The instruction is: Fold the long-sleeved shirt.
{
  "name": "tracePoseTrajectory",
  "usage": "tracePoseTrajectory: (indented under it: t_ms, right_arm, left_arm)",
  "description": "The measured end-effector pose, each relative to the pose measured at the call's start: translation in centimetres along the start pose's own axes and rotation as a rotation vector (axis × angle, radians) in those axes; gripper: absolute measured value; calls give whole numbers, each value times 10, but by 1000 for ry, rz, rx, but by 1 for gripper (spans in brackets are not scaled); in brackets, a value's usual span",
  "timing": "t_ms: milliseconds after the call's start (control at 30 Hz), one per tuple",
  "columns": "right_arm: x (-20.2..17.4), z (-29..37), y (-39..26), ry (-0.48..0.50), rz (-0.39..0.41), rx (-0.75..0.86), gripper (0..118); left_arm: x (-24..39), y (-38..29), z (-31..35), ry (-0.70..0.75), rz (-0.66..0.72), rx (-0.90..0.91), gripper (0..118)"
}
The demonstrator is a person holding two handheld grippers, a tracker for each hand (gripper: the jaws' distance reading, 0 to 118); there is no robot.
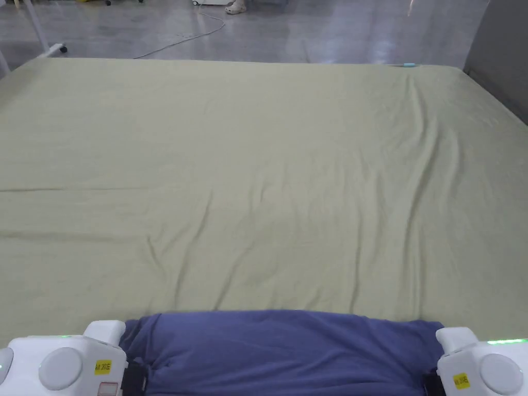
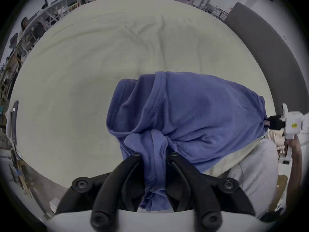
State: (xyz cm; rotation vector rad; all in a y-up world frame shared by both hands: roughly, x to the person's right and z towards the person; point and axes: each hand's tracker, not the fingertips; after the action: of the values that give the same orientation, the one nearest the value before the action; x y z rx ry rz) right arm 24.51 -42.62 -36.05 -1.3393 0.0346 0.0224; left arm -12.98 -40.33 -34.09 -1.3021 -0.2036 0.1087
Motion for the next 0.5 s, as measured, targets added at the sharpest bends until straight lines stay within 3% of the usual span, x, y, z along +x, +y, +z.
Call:
tracePoseTrajectory:
  t_ms: [133, 167, 200, 233, 267, 300, 333, 400, 500]
  right_arm:
    - [2, 0, 5, 0, -35, -13, 10]
    - [7, 2, 7, 17, -62, -25, 12]
    - [12, 6, 9, 46, -91, -37, 22]
    - [19, 17, 10, 75, -116, -37, 57]
    - [23, 32, 9, 91, -138, -12, 91]
    - [25, 51, 8, 103, -163, 36, 111]
    - [26, 71, 7, 97, -156, 97, 116]
    - [24, 109, 2, 134, -144, 214, 116]
    - [19, 123, -6, 155, -215, 263, 116]
  left_arm:
    - [8, 1, -2, 25, -5, 4, 16]
    - [7, 3, 3, 23, 0, 1, 31]
    - [6, 6, 11, 24, 13, 0, 60]
    - [5, 12, 24, 40, 65, 20, 98]
    - [2, 14, 40, 31, 78, 58, 114]
    - [0, 10, 64, 1, 74, 112, 118]
    - [-2, 8, 85, -24, 88, 180, 118]
    - [-3, 5, 108, -34, 131, 259, 118]
    - [-4, -8, 99, -16, 133, 182, 118]
